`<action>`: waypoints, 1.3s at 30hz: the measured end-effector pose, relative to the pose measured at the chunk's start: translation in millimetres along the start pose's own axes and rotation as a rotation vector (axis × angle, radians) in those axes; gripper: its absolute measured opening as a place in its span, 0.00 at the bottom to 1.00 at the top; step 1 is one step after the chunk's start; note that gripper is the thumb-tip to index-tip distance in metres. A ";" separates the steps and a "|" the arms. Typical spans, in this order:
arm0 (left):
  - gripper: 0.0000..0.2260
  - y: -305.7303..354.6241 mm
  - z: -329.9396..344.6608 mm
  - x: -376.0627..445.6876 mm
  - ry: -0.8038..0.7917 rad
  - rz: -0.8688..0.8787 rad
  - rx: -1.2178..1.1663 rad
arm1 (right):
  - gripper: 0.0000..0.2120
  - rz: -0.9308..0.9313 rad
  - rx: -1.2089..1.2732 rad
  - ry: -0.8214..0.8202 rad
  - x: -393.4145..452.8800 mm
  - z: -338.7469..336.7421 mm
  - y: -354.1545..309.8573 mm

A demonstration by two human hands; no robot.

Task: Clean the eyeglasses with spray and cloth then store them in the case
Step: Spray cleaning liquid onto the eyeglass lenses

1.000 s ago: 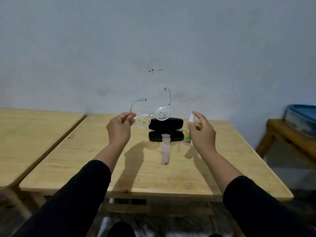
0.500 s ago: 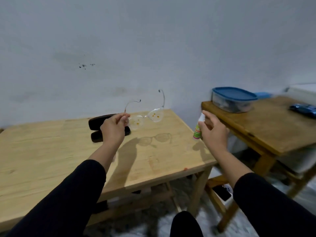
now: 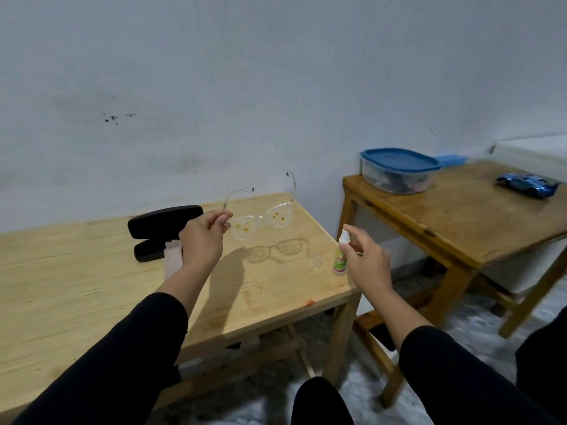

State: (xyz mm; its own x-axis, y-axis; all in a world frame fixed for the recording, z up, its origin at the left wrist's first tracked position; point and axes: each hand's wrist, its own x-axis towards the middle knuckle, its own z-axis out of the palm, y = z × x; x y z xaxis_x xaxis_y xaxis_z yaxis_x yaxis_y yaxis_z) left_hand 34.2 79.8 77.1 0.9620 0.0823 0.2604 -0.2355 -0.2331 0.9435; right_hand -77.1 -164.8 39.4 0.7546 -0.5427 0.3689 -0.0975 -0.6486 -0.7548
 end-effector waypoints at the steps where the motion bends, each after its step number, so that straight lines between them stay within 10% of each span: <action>1: 0.08 0.1 0.1 -0.6 0.003 -0.002 0.012 | 0.18 0.002 0.000 0.000 0.4 0.4 0.8; 39: 0.07 11.2 -153.6 20.7 0.289 0.046 0.014 | 0.23 -0.430 -0.494 -0.351 40.5 74.7 -128.6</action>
State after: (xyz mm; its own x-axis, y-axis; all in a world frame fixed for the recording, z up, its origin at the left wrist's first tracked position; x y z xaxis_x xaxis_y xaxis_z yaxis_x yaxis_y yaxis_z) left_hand 30.3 227.8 124.5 0.8704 0.3439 0.3523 -0.2741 -0.2559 0.9270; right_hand 14.5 -63.5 110.9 0.9468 -0.0382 0.3195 0.0350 -0.9748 -0.2203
